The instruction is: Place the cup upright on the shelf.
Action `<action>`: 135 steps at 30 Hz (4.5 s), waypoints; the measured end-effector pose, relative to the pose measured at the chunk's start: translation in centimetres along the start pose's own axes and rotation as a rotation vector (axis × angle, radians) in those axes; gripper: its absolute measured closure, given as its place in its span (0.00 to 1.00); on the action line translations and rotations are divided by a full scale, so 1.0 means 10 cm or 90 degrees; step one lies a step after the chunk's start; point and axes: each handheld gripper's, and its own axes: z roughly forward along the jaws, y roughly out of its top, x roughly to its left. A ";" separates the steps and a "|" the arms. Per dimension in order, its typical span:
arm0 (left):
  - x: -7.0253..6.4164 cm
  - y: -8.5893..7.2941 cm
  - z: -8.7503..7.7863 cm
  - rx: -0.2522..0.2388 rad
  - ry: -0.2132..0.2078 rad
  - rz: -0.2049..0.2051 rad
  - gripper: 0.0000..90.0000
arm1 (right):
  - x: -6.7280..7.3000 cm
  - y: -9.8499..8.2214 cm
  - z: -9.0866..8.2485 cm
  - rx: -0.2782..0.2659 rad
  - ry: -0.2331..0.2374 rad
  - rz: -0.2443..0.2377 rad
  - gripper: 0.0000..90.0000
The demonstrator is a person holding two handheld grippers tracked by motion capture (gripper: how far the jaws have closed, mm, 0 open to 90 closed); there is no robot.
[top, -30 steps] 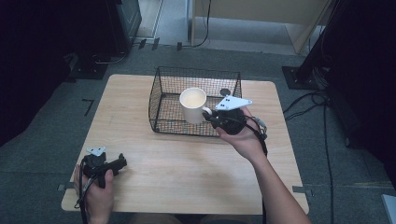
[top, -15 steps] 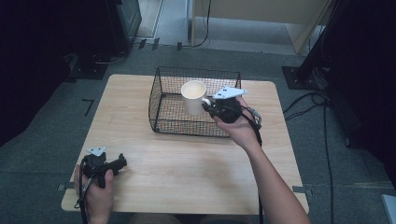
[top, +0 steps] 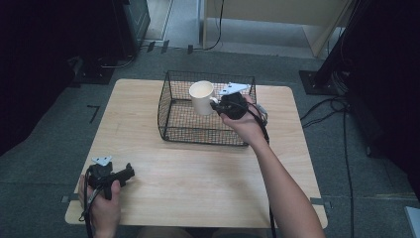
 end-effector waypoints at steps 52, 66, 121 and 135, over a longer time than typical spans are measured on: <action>0.00 0.00 0.00 0.001 -0.003 0.002 0.01 | -0.38 -0.11 0.89 0.132 0.032 -0.017 0.89; 0.00 0.00 0.00 0.001 -0.003 0.002 0.01 | -0.40 -0.20 0.91 0.182 0.016 -0.019 0.88; 0.00 0.00 0.00 0.000 -0.003 0.002 0.01 | -0.07 -0.18 -0.11 0.079 0.027 0.020 0.00; 0.00 0.00 0.00 0.001 -0.003 0.002 0.01 | -0.08 -0.45 -0.49 0.070 0.023 0.014 0.00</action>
